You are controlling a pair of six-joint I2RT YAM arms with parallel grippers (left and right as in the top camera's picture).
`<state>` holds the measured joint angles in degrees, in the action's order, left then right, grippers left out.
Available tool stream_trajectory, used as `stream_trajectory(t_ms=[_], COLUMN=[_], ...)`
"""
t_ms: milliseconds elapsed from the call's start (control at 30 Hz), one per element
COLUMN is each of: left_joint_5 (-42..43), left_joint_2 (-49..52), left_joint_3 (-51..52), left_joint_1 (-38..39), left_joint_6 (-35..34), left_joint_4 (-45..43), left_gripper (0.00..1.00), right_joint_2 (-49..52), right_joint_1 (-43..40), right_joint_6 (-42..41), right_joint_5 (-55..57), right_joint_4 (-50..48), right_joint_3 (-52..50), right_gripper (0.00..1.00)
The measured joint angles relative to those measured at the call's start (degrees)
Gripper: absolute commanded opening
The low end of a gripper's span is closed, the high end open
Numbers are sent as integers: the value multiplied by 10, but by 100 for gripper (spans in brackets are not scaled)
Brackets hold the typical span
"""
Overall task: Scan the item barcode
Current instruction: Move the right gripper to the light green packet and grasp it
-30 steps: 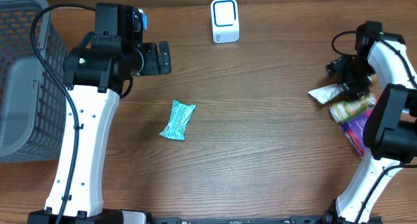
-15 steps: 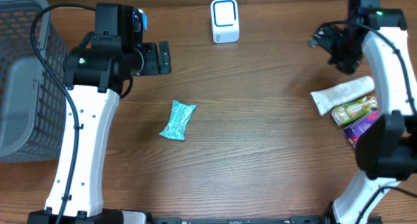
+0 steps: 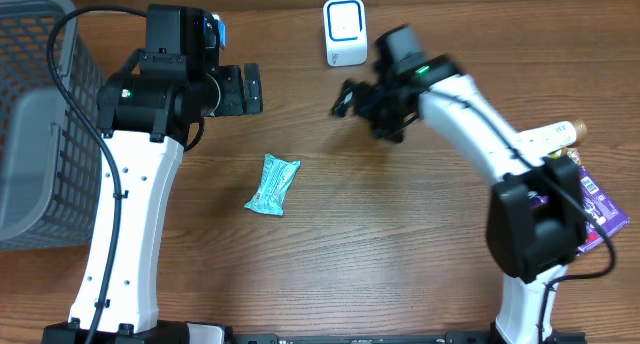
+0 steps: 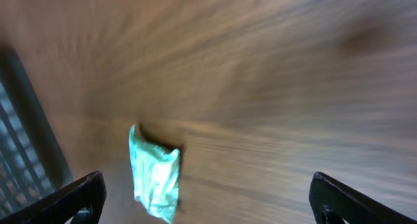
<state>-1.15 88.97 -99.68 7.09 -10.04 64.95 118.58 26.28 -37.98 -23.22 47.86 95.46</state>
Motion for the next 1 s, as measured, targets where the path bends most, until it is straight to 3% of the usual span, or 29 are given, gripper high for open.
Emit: stream_trajectory(t_ms=[200, 300, 367, 833, 1000], left_joint_5=[0, 0, 0, 0, 0], left_joint_2=[0, 0, 0, 0, 0], left_joint_3=[0, 0, 0, 0, 0], left_joint_1=[0, 0, 0, 0, 0], left_joint_6=[0, 0, 0, 0, 0], left_joint_4=[0, 0, 0, 0, 0], left_gripper=[100, 100, 100, 100, 100], right_joint_2=[23, 23, 25, 81, 88], right_joint_1=[64, 87, 103, 158, 158], right_joint_6=[-21, -24, -30, -75, -87], right_joint_5=[-17, -19, -19, -21, -15], right_joint_4=[-79, -115, -128, -169, -195], right_joint_3=[-40, -53, -56, -56, -56], right_gripper=[98, 82, 77, 71, 57])
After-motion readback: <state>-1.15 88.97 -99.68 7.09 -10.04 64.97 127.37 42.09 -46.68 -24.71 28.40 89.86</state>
